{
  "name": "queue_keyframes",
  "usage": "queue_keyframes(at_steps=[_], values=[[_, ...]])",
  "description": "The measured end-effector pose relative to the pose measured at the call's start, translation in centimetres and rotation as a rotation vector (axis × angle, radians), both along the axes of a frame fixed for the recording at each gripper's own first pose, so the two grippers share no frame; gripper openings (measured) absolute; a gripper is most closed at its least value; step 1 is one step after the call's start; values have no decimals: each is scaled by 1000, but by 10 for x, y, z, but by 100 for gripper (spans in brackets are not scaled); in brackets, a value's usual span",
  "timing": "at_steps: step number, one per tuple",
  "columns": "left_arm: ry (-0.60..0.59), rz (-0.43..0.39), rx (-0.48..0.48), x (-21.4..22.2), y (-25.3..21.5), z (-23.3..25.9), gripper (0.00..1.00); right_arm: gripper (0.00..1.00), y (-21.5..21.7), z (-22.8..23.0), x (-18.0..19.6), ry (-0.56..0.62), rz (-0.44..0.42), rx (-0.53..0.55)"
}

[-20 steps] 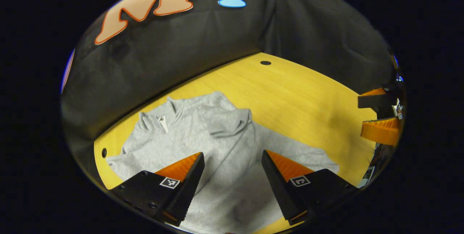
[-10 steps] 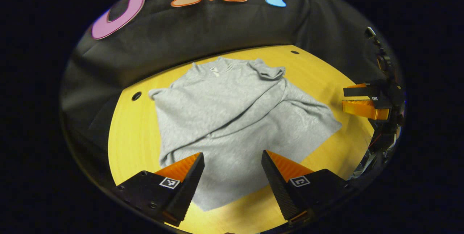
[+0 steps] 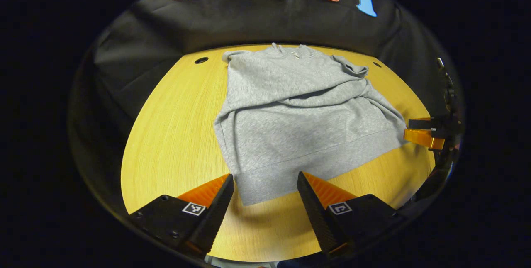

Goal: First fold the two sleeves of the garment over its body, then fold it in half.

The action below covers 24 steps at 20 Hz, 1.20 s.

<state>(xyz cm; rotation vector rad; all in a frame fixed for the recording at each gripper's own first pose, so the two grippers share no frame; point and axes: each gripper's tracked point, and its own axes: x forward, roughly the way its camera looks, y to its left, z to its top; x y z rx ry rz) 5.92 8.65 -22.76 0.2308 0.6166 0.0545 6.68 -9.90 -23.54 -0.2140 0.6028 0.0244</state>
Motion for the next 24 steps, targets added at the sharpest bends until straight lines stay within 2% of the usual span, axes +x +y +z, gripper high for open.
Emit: queue_keyframes(at_steps=[4,5,6,7,8,13,17,20,21,22,23,24], values=[[13,40,-28,-1,4,-13,91,95,-1,-9,3,9,-21,-10],[17,46,-36,-1,6,-15,92,98,-2,-9,4,6,-26,-11],[18,48,-39,-1,7,-17,92,95,-3,-8,5,2,-31,-11],[17,51,-30,-2,8,-17,92,98,-4,-9,5,1,-39,-12],[17,47,-25,-1,8,-18,92,95,-5,-9,5,0,-46,-14],[17,50,-27,0,6,-22,94,97,-7,-13,5,-5,-51,-53],[-6,34,-20,2,5,-23,93,98,-7,-14,5,-25,-62,-40],[-31,2,-12,4,-1,-23,84,94,-6,-14,4,-30,-63,-34],[-35,-2,-14,6,-3,-24,74,92,-6,-14,4,-26,-66,-29],[-37,-21,-13,8,-5,-24,70,86,-5,-14,3,-24,-62,-30],[-41,-36,-15,10,-7,-23,59,85,0,-16,4,-12,-48,-13],[-39,-47,-18,11,-8,-24,49,70,1,-16,3,-7,-56,-2]])
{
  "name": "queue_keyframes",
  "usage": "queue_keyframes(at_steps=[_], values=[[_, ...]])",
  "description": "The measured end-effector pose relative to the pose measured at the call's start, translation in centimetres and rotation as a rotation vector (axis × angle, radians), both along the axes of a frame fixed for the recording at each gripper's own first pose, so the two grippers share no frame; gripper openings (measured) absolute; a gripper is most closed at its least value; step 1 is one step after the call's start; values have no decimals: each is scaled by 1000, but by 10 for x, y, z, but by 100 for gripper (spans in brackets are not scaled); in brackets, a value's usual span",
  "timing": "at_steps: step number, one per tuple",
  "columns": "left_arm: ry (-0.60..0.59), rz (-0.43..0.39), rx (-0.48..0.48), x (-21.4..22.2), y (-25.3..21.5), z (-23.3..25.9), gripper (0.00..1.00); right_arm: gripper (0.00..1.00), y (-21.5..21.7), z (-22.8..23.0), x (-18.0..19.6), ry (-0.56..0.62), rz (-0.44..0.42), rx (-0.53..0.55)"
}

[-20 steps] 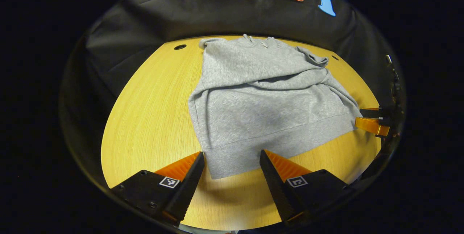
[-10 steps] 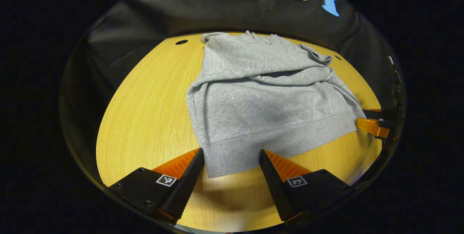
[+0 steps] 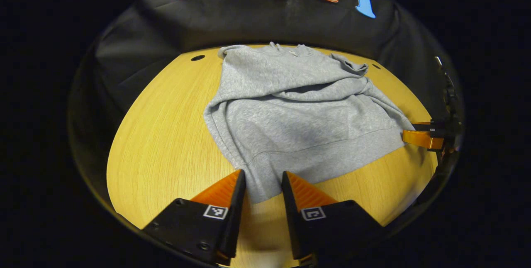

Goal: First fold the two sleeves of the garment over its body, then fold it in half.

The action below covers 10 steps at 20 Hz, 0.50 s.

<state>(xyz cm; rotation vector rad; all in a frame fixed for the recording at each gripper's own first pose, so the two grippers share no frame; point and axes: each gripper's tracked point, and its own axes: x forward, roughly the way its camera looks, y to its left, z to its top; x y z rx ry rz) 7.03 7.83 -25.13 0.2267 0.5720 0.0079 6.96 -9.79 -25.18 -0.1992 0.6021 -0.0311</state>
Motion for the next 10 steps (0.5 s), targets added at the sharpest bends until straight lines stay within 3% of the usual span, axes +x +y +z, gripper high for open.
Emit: queue_keyframes(at_steps=[1,2,3,4,5,6,8,9,10], values=[[3,-15,-2,1,-3,-1,37,55,0,0,1,7,1,1],[7,-25,-9,2,-7,0,32,55,4,-2,1,17,15,16],[12,-34,-7,4,-7,-1,17,40,7,-3,-1,28,-3,39],[12,-40,-3,4,-9,0,14,26,8,-3,1,25,-4,56],[13,-41,0,6,-8,0,6,26,12,-7,-3,57,-15,81],[10,-41,3,7,-8,0,5,11,12,-2,-3,37,-27,99],[7,-35,-1,7,-8,0,0,11,9,-3,0,29,-51,120],[1,-23,-17,8,-9,2,2,10,10,-4,0,25,-68,133],[4,-5,-39,8,-8,1,1,5,11,-4,-1,26,-75,137]])
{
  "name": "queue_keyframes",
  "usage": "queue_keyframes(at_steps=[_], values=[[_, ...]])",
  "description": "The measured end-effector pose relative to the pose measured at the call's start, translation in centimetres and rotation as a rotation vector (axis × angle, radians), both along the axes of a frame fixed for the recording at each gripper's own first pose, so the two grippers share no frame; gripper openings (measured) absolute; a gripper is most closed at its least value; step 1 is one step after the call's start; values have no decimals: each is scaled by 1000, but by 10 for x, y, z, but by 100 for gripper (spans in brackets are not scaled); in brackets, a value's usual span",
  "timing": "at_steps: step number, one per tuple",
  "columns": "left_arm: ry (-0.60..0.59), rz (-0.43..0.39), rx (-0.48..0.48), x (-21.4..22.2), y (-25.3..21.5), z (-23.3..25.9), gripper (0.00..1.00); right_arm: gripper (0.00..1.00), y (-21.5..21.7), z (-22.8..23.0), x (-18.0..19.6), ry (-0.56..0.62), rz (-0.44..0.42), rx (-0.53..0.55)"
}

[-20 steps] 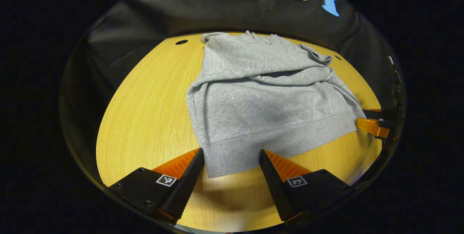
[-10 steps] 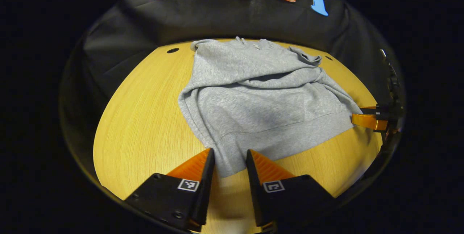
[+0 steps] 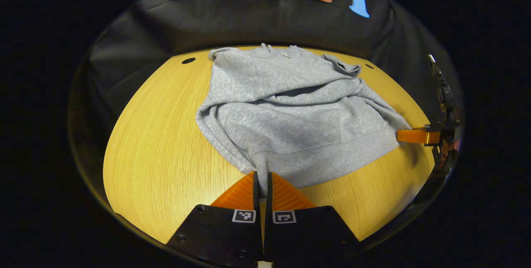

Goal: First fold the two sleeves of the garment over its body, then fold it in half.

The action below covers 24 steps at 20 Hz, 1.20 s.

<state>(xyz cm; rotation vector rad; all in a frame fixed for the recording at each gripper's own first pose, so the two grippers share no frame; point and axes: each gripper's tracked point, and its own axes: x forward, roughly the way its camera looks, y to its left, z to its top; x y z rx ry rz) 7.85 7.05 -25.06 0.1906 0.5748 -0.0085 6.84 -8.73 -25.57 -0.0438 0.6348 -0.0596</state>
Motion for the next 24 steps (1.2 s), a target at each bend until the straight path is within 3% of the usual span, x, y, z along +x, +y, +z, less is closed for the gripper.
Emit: queue_keyframes(at_steps=[10,16,24], values=[[-56,74,-199,10,-12,31,0,4,16,46,10,-68,31,57],[-156,96,-273,42,-18,80,0,4,22,94,43,-164,72,32],[-206,86,-209,107,-22,120,0,4,28,122,109,-189,101,36]])
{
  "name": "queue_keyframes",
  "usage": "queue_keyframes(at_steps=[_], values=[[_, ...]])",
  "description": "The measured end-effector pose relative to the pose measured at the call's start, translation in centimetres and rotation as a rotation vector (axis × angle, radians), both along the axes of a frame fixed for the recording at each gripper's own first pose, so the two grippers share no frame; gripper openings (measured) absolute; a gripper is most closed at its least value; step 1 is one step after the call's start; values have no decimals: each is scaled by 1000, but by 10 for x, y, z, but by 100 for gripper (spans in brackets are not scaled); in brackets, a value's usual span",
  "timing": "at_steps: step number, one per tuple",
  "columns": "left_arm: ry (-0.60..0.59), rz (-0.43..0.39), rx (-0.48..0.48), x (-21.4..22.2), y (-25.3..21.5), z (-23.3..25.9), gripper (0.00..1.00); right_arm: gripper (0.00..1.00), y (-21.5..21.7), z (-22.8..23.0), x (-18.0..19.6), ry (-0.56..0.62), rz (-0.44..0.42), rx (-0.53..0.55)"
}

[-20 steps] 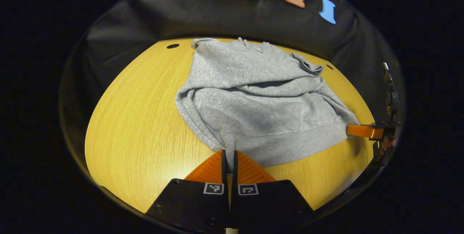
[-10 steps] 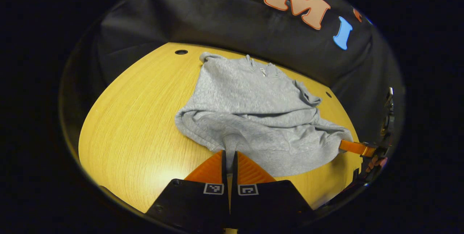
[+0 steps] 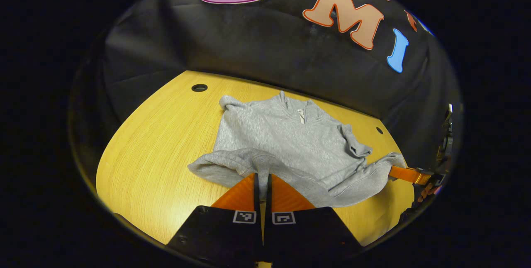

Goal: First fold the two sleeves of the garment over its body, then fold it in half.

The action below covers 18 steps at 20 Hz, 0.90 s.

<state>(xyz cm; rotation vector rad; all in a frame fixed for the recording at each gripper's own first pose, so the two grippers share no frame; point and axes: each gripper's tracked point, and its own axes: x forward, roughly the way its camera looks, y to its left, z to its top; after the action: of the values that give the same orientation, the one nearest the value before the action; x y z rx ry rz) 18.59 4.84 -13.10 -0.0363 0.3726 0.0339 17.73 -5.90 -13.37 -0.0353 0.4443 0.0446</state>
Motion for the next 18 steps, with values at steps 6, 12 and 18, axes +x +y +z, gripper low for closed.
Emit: queue_keyframes(at_steps=[6,12,18], values=[[55,88,-36,50,10,-20,0,4,-8,-20,55,87,-22,63],[93,137,-27,72,16,-46,0,4,-9,-46,81,118,4,65],[74,153,7,69,22,-48,10,10,-9,-47,77,125,-15,113]])
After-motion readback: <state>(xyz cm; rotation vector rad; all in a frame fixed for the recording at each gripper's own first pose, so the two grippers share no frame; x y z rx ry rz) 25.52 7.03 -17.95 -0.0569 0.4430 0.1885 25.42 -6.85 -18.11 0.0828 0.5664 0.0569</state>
